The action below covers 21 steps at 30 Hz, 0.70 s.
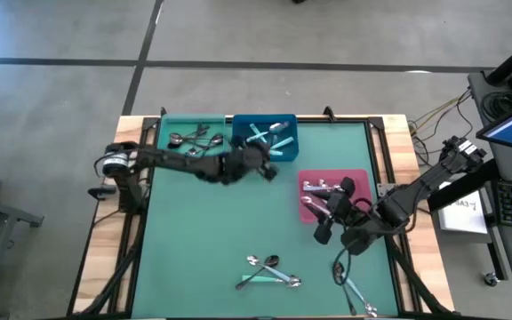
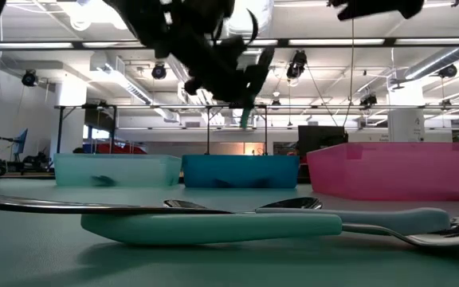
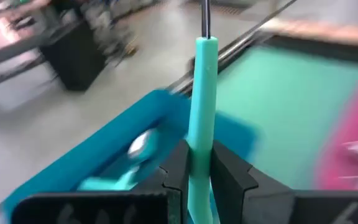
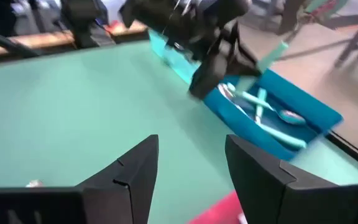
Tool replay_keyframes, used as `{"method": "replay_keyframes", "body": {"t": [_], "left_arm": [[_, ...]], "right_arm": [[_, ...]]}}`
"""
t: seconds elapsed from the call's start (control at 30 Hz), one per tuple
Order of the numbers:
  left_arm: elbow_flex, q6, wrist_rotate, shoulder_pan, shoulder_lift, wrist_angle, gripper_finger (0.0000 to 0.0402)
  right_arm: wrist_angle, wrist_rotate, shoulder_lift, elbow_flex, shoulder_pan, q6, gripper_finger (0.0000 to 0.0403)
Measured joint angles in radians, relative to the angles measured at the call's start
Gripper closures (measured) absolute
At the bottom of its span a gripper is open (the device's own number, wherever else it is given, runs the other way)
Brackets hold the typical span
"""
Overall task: Sort silverware by color (type)
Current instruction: Put the green spoon into the blue bin, then put the blue spoon into the red bin
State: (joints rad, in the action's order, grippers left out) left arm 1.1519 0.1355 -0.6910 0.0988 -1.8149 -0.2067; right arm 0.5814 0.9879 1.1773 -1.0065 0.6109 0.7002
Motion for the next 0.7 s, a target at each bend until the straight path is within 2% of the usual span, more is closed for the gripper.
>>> {"method": "replay_keyframes", "body": {"t": [0.17, 0.33, 0.4, 0.57, 0.7], "left_arm": [[0.000, -0.044, 0.037, 0.143, 0.000, 0.108, 0.0372], [0.000, -0.018, 0.293, 0.249, -0.005, 0.204, 0.0367], [0.000, -0.011, 0.353, 0.275, -0.012, 0.230, 0.0356], [0.001, 0.005, 0.360, 0.310, -0.009, 0.236, 0.0320], [0.034, 0.009, 0.370, 0.308, -0.007, 0.243, 0.0295]], "right_arm": [[0.067, 0.001, 0.034, 0.000, -0.001, 0.059, 0.0237], [0.065, 0.006, 0.041, 0.000, -0.003, 0.058, 0.0243], [0.066, 0.006, 0.042, 0.000, -0.003, 0.058, 0.0243], [0.066, -0.021, 0.042, 0.000, -0.002, 0.057, 0.0241], [0.071, -0.137, 0.042, 0.000, -0.002, 0.056, 0.0241]]}}
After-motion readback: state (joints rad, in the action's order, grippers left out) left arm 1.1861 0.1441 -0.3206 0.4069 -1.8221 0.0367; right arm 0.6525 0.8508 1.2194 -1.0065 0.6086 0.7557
